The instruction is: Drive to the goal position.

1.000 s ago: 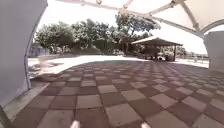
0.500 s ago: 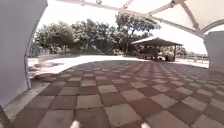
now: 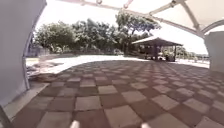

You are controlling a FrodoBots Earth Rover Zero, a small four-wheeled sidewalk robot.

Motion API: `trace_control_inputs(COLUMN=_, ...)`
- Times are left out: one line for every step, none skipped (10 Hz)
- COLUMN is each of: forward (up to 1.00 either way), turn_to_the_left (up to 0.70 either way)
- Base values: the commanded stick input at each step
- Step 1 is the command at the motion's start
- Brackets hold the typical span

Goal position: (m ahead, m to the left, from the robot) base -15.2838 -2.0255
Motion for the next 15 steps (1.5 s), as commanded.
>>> trace_control_inputs(forward=0.7, turn_to_the_left=-0.35)
trace_control_inputs(forward=0.7, turn_to_the_left=-0.23)
trace_control_inputs(forward=0.7, turn_to_the_left=-0.04)
trace_control_inputs(forward=0.7, turn_to_the_left=0.0)
trace_control_inputs(forward=0.7, turn_to_the_left=0.0)
trace_control_inputs(forward=0.7, turn_to_the_left=-0.21)
trace_control_inputs(forward=0.7, turn_to_the_left=-0.35)
trace_control_inputs(forward=0.7, turn_to_the_left=-0.35)
trace_control_inputs(forward=0.7, turn_to_the_left=-0.35)
trace_control_inputs(forward=0.7, turn_to_the_left=-0.35)
trace_control_inputs(forward=0.7, turn_to_the_left=-0.35)
trace_control_inputs(forward=0.7, turn_to_the_left=-0.35)
trace_control_inputs(forward=0.7, turn_to_the_left=-0.35)
trace_control_inputs(forward=0.7, turn_to_the_left=-0.35)
trace_control_inputs(forward=0.7, turn_to_the_left=-0.35)
